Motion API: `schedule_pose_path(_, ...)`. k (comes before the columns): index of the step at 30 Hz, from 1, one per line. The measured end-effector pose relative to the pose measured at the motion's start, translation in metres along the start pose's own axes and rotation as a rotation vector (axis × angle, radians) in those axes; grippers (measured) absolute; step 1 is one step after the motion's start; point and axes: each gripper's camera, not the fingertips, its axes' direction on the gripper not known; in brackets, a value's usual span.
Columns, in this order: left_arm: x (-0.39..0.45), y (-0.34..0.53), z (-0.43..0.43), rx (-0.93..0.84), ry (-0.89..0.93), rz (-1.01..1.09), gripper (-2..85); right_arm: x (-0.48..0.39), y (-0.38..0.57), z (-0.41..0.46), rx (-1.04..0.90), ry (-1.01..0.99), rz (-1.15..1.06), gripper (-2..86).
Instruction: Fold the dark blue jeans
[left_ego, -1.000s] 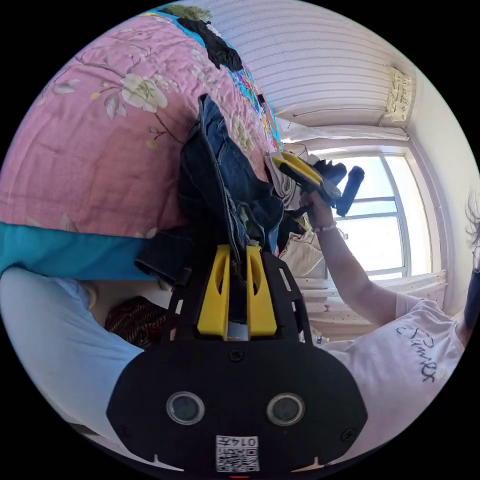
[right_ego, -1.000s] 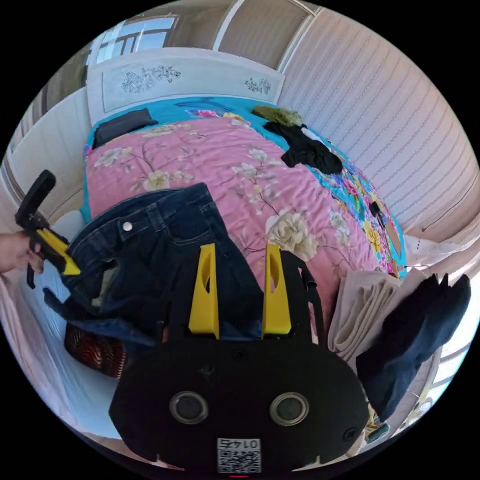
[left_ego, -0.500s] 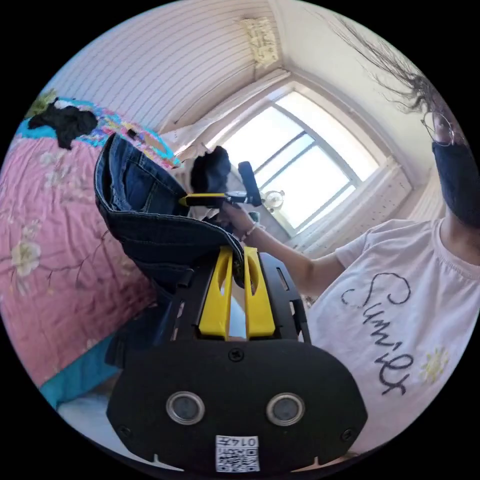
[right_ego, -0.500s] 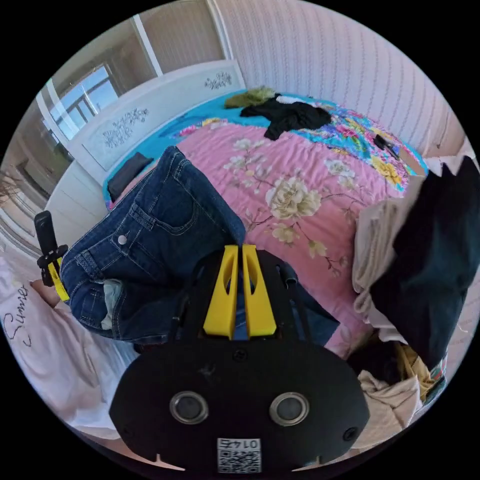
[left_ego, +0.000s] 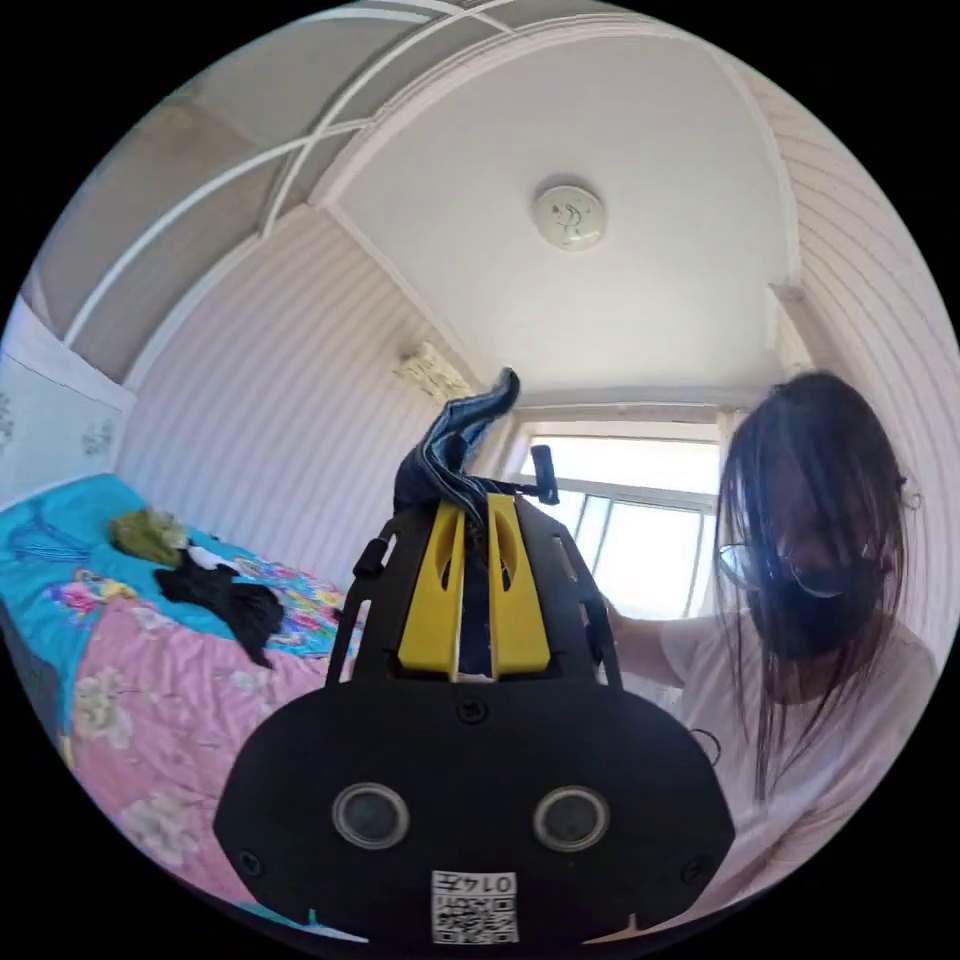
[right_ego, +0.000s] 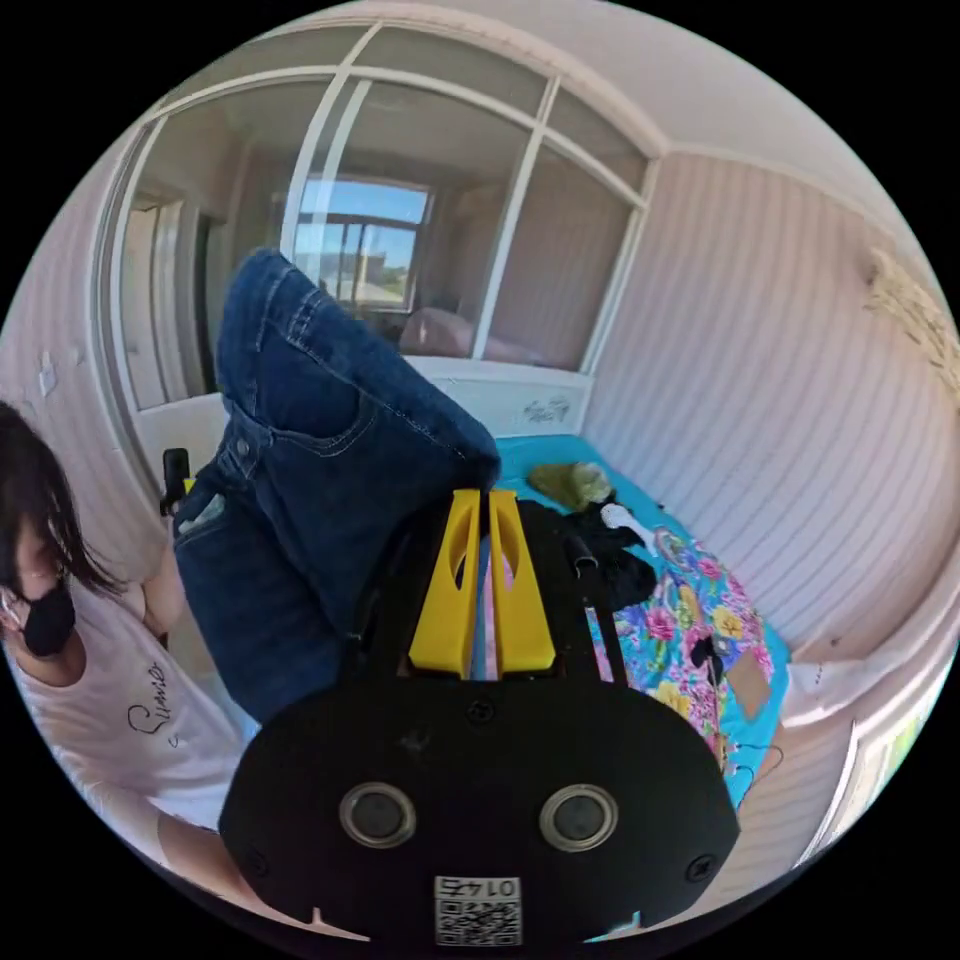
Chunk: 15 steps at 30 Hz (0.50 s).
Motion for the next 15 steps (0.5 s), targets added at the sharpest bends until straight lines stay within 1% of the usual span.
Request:
schedule_pose_path(1, -0.028, -0.007, -0.031, -0.021, -0.174, -0.041, 3.7, -0.005, -0.015, 0.033, -0.032, -0.043, -0.020, 0.2)
schedule_pose_path(2, -0.042, -0.009, -0.043, -0.043, -0.273, -0.052, 3.8, -0.020, -0.038, 0.102, -0.077, -0.089, -0.050, 0.1)
schedule_pose_path(3, -0.075, -0.008, -0.061, -0.124, -0.447, -0.088, 4.0, -0.039, -0.053, 0.173, -0.118, -0.100, -0.073, -0.1)
schedule_pose_path(4, -0.113, 0.000, -0.075, -0.231, -0.614, -0.158, 4.1, -0.050, -0.058, 0.209, -0.139, -0.092, -0.078, -0.1)
schedule_pose_path(5, -0.133, 0.007, -0.083, -0.270, -0.690, -0.227, 4.1, -0.073, -0.059, 0.284, -0.215, -0.055, -0.064, -0.5)
schedule_pose_path(6, -0.168, 0.027, -0.100, -0.348, -0.817, -0.304, 3.0, -0.098, -0.048, 0.357, -0.327, -0.021, -0.044, -0.7)
schedule_pose_path(7, -0.199, 0.052, -0.117, -0.418, -0.924, -0.407, 1.7, -0.110, -0.037, 0.390, -0.375, -0.008, -0.025, -0.7)
schedule_pose_path(9, -0.228, 0.088, -0.141, -0.450, -0.912, -0.528, -0.1, -0.159, 0.026, 0.487, -0.557, -0.100, -0.026, -0.8)
schedule_pose_path(10, -0.236, 0.108, -0.152, -0.449, -0.904, -0.579, -0.5, -0.169, 0.044, 0.503, -0.592, -0.136, -0.039, -0.8)
schedule_pose_path(11, -0.236, 0.116, -0.155, -0.455, -0.906, -0.579, -0.6, -0.185, 0.081, 0.523, -0.638, -0.206, -0.062, -0.8)
schedule_pose_path(13, -0.231, 0.145, -0.147, -0.513, -0.881, -0.537, -0.7, -0.196, 0.139, 0.530, -0.678, -0.269, -0.065, -0.5)
schedule_pose_path(15, -0.223, 0.165, -0.124, -0.599, -0.833, -0.487, -0.6, -0.193, 0.218, 0.503, -0.680, -0.328, 0.005, 0.3)
